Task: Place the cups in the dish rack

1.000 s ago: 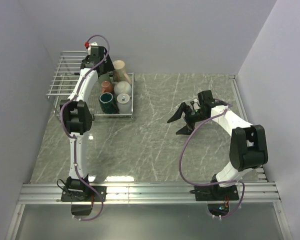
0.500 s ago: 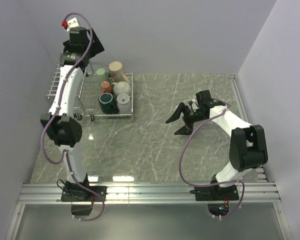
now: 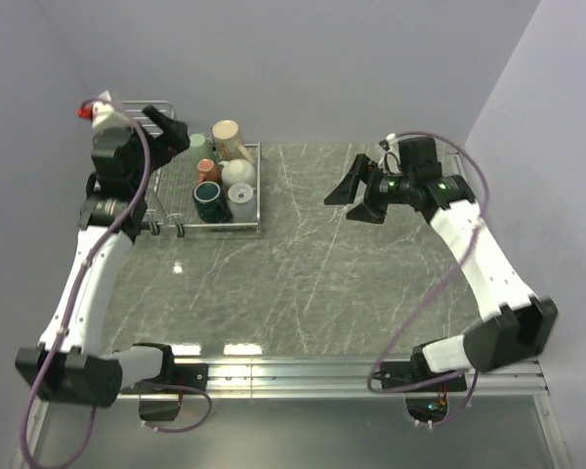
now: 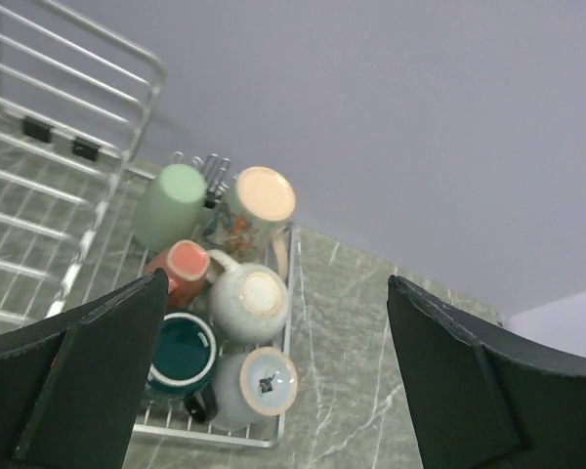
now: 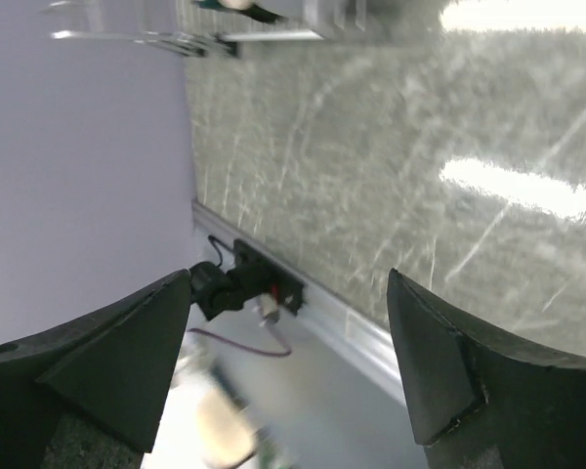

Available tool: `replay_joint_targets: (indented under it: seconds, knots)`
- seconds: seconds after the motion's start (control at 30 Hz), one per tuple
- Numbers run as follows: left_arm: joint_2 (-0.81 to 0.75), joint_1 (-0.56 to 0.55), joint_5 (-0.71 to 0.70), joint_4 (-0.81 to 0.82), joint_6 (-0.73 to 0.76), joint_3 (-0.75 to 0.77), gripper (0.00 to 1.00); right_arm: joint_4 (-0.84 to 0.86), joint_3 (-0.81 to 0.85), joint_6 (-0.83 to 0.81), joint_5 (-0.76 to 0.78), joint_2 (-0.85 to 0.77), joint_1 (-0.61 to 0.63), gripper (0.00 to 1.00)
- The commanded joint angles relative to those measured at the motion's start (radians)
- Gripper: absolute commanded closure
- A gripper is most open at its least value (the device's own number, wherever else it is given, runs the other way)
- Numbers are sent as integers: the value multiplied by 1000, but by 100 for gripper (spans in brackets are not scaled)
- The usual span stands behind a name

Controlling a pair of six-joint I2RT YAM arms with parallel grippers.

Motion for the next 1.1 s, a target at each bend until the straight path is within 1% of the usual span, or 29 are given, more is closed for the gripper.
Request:
replay_joint_targets:
  seconds: [0.0,0.03,0.07,0.1,0.17,0.2,0.27,0.3,0.37,0.4,0.43,0.47,0.5,0.53,0.57,0.6,0.77,0.8,0.83,0.9,0.93,0.97,1.03,1.07]
  knots:
    - [-101,0,-119,25,-35,-132,0,-51,36,-72,157,-166,41,12]
    - [-124,0,-157,17,-35,-163,0,-37,18,-74,219,-250,51,11]
    - [-173,2,-213,10,-32,-192,1,0,-29,-68,239,-293,56,10]
    - [-197,2,-240,5,-20,-250,1,20,-59,-66,257,-383,56,9]
    - [-266,2,-309,4,-18,-312,1,61,-141,-69,322,-467,70,8]
    - [-291,2,-329,31,-11,-394,1,70,-169,-69,346,-537,73,8]
    - [-363,2,-392,59,-23,-487,1,87,-250,-52,401,-608,76,7]
    - [-385,2,-468,95,-44,-575,1,94,-274,-48,417,-670,77,7]
    - [-446,2,-485,205,-23,-680,1,95,-329,-29,452,-731,77,7]
    - [-461,2,-454,277,38,-794,1,92,-340,-25,483,-784,77,5]
    - [-492,3,-449,418,63,-847,1,87,-347,-23,500,-809,77,5]
    - [-501,4,-458,483,78,-898,1,80,-355,-25,512,-830,77,5]
    - [-510,4,-467,566,124,-994,1,78,-357,-26,524,-869,77,5]
    - [-515,4,-479,639,153,-1041,1,75,-361,-31,531,-887,77,5]
    - [-503,7,-485,781,181,-1080,1,72,-367,-31,538,-901,76,4]
    - [-485,11,-492,834,208,-1143,1,60,-370,-31,553,-925,77,4]
    - [-267,46,-455,1043,229,-1205,1,57,-433,4,540,-981,77,4]
    - [-233,48,-440,1130,235,-1216,1,80,-444,9,532,-995,79,1]
    - [-168,50,-433,1163,230,-1216,1,95,-456,6,512,-999,77,0]
    - [-100,53,-432,1209,225,-1187,1,112,-473,9,532,-993,79,0]
    - [-37,54,-426,1209,239,-1168,0,115,-478,18,547,-990,77,0]
    - [-8,54,-426,1217,253,-1153,1,124,-485,11,570,-986,77,0]
    - [57,54,-406,1280,298,-1132,1,159,-496,-23,599,-973,77,0]
    - [74,54,-378,1313,334,-1136,0,213,-521,-40,635,-967,77,0]
